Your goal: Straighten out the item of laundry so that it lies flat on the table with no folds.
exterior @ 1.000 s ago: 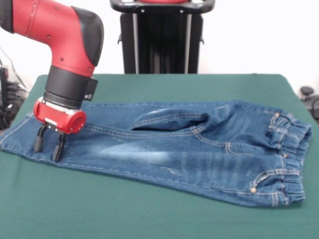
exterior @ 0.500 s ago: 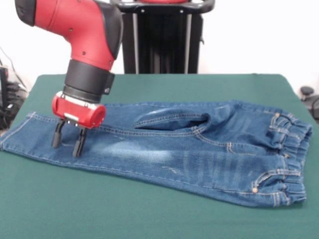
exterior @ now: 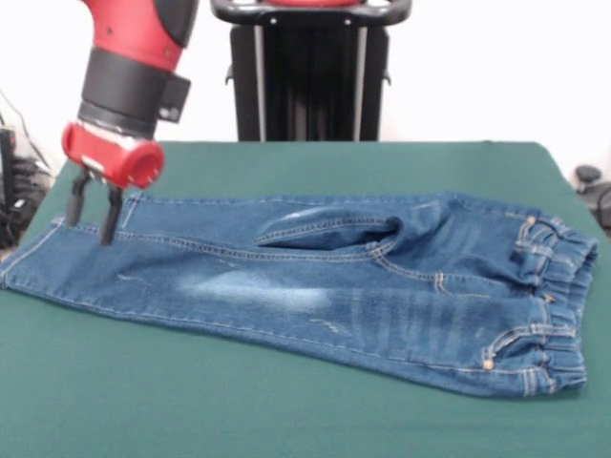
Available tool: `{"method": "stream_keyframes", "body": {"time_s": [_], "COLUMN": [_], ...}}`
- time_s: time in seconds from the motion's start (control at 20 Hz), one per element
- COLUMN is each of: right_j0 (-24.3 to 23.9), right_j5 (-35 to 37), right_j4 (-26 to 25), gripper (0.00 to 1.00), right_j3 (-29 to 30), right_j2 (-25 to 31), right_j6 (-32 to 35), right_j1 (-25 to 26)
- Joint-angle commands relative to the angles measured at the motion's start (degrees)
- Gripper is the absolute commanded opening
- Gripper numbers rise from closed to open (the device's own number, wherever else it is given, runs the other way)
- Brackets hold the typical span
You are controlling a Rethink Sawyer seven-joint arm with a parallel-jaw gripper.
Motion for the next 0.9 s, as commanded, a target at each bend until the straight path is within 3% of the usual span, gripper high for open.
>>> {"method": "stream_keyframes", "body": {"time_s": [0.05, 0.25, 0.5, 0.9], "right_j0": [-0.4, -4.7, -9.9, -9.0], "right_j5": [9.4, 12.5, 12.0, 11.0], "right_j4": [-1.6, 0.0, 0.0, -1.3], "gripper": [1.0, 1.0, 1.0, 1.0], "right_j3": [8.0, 10.6, 13.7, 14.6], "right_j2": [9.6, 15.1, 20.6, 19.3], "right_j6": [-9.3, -10.5, -9.1, -5.8], "right_j1": [-7.0, -7.0, -2.5, 0.1]}}
